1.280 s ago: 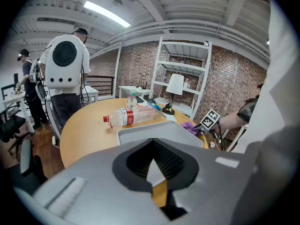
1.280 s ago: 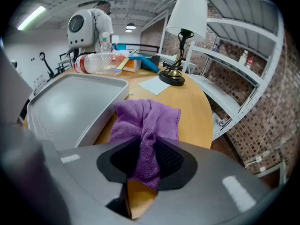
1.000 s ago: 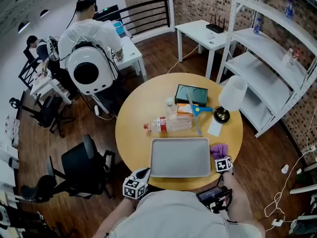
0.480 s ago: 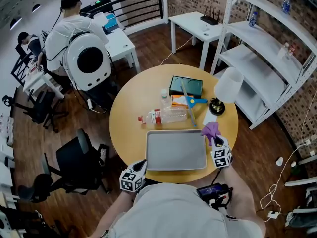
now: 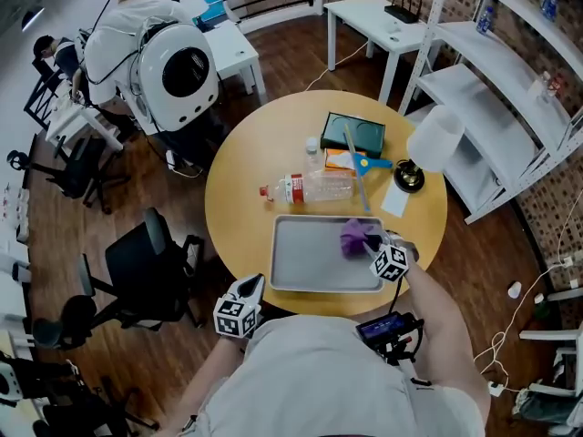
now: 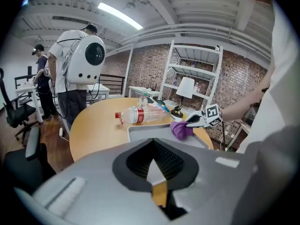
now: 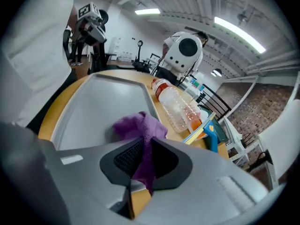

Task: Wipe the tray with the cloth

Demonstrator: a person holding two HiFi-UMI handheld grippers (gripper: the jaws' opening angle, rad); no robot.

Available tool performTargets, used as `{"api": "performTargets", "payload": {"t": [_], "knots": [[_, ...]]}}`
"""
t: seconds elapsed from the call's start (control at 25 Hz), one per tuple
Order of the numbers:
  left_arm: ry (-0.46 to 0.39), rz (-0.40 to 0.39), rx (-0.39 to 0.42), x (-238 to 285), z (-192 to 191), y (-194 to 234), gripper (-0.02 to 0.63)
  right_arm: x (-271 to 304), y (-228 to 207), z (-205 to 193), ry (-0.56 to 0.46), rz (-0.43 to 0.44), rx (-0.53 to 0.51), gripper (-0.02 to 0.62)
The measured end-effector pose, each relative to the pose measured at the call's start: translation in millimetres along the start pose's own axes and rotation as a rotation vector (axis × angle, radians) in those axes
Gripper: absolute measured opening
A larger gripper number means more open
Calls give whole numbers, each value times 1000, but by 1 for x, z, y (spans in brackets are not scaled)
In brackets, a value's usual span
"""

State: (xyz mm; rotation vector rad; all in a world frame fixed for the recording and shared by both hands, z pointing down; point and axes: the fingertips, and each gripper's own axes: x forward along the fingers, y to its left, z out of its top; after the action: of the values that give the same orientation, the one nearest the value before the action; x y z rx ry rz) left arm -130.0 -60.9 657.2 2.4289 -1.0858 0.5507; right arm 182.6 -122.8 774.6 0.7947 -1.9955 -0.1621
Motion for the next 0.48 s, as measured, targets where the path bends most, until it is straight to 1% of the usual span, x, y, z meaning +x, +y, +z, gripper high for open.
{"api": "performTargets", "payload": {"t": [0.08, 0.16, 0.24, 0.48], "knots": [[1, 20, -10, -5, -2, 4, 0, 14, -6, -20, 79, -4, -46, 51], [-7, 35, -18, -7, 1, 8, 0, 27, -20, -38, 167, -35, -111, 52], [-7, 45, -25, -8, 1, 10, 0, 35, -30, -50, 224, -59, -148, 52], [-5, 53, -38, -7, 1, 16, 0, 46, -31, -54, 248, -60, -109, 49]]}}
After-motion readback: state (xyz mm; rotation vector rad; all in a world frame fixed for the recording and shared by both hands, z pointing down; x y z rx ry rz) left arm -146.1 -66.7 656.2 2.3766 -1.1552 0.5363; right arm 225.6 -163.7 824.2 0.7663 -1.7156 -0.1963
